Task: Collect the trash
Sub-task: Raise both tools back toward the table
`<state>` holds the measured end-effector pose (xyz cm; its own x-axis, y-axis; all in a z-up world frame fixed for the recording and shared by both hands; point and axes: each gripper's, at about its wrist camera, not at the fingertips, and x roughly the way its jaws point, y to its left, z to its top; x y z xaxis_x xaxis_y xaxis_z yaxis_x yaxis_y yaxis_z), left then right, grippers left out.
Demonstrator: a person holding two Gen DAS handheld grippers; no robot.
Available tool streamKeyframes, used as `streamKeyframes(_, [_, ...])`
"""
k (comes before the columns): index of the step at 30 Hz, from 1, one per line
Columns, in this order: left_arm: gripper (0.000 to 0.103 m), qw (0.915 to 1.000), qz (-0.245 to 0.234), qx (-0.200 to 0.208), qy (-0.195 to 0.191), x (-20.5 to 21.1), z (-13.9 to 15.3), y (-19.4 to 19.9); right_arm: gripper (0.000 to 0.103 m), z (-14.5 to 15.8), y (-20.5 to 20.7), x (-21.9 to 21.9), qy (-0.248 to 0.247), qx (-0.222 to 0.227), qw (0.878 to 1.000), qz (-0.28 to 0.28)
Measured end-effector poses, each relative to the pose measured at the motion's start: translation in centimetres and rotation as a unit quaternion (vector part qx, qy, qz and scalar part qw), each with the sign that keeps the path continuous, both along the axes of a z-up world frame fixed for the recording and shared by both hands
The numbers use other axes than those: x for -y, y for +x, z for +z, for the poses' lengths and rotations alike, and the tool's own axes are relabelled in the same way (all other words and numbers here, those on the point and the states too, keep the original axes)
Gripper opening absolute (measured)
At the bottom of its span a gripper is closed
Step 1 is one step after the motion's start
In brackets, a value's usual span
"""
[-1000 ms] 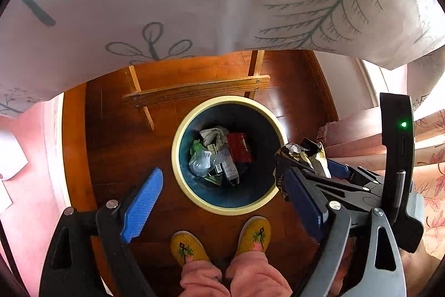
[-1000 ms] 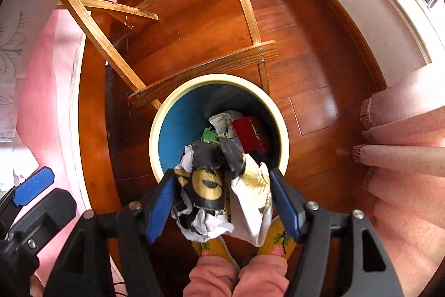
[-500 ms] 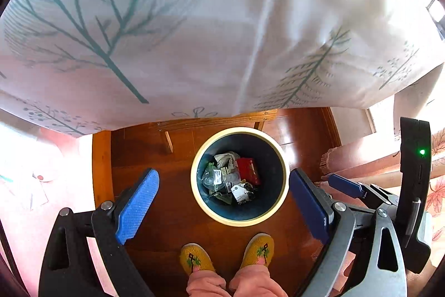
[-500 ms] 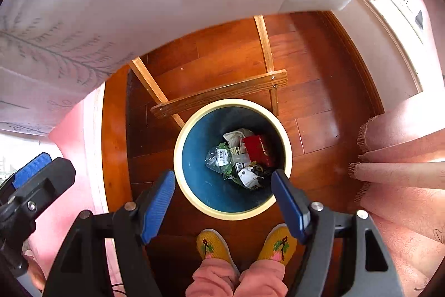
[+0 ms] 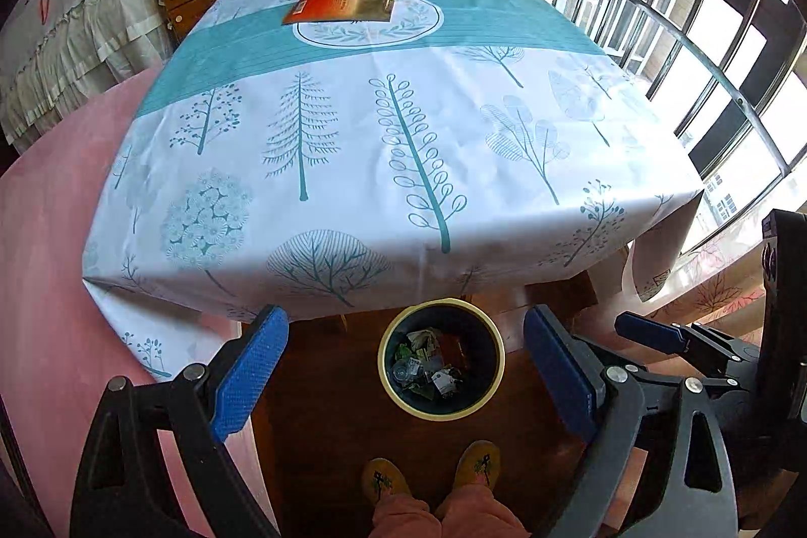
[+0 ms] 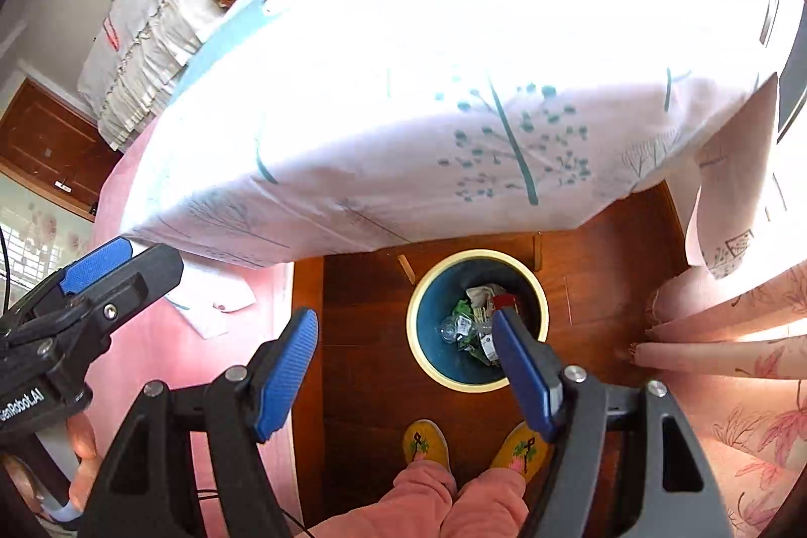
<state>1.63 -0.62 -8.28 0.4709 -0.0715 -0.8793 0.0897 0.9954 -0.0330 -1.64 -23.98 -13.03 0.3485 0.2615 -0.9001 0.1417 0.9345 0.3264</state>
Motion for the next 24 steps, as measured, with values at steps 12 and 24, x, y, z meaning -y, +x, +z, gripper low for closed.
streamKeyframes(12, [0.093, 0.9907, 0.071, 0.111, 0.033, -2.0, 13.2, 0.9, 0.072, 12.6, 4.6, -1.1, -0.003, 0.121, 0.988, 0.094])
streamKeyframes(24, [0.093, 0.9836, 0.117, 0.127, 0.052, -6.0, 15.8, 6.6, 0.072, 16.9, 14.8, -3.9, -0.045, 0.189, 0.971, 0.139])
